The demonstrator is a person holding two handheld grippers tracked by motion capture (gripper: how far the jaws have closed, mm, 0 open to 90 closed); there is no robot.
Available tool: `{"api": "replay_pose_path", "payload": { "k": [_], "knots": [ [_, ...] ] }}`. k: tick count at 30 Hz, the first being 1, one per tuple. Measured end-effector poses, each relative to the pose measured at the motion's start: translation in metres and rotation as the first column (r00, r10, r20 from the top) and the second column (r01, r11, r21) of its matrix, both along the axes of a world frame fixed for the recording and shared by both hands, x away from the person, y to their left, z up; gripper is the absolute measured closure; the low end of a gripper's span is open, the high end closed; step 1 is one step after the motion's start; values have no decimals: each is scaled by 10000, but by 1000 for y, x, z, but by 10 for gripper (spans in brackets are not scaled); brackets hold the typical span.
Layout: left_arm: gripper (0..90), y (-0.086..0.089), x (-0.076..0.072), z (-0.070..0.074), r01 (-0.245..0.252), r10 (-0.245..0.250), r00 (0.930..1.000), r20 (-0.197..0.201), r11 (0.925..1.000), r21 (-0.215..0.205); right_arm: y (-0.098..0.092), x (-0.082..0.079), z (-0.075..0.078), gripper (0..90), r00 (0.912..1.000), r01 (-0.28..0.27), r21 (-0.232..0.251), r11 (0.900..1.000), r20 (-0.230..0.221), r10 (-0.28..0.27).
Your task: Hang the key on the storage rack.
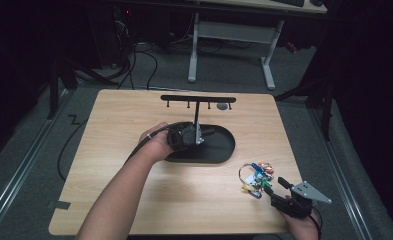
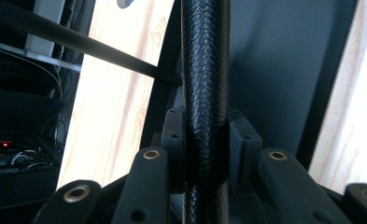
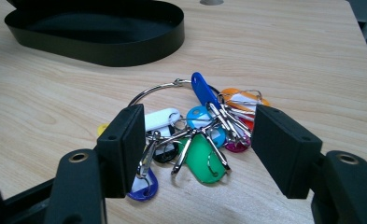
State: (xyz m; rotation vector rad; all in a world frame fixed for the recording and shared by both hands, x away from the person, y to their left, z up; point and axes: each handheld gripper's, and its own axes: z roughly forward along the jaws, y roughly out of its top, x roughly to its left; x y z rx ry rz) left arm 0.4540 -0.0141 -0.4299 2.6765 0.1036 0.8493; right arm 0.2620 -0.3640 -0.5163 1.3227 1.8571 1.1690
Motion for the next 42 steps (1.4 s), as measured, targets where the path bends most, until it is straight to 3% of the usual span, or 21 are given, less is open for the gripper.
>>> {"api": "replay_pose_path", "payload": {
  "k": [8,14,17,23,29,34,35,42],
  "knots": [
    [729,-10,1,-2,343,-345,9993,138,9993,174,1,2,0,356,10000,-32,76,10000,-56,33],
    [730,-14,7,-7,231,-237,9993,290,9995,195,1,0,-1,357,10000,-33,56,10000,-61,33],
    [729,-17,11,-13,316,-332,9989,331,9984,478,0,1,-1,356,10000,-13,79,10000,-94,13],
    [729,-23,18,-24,223,-261,9980,580,9976,662,1,1,-2,357,9999,-64,75,10000,-131,65],
    [725,-29,15,-35,504,-578,9963,638,9924,1124,1,2,-2,358,9999,-59,149,9999,-160,62],
    [701,-31,10,-41,560,-590,9980,213,9912,1202,1,1,-1,358,9998,-95,153,9998,-171,98],
    [680,-32,9,-43,625,-615,9980,-123,9918,1116,1,2,-1,358,9998,-163,91,9998,-93,163],
    [571,-24,-4,-55,513,-456,9974,-555,9931,1058,1,1,-1,358,9998,-127,86,9999,-136,129]
  ]
}}
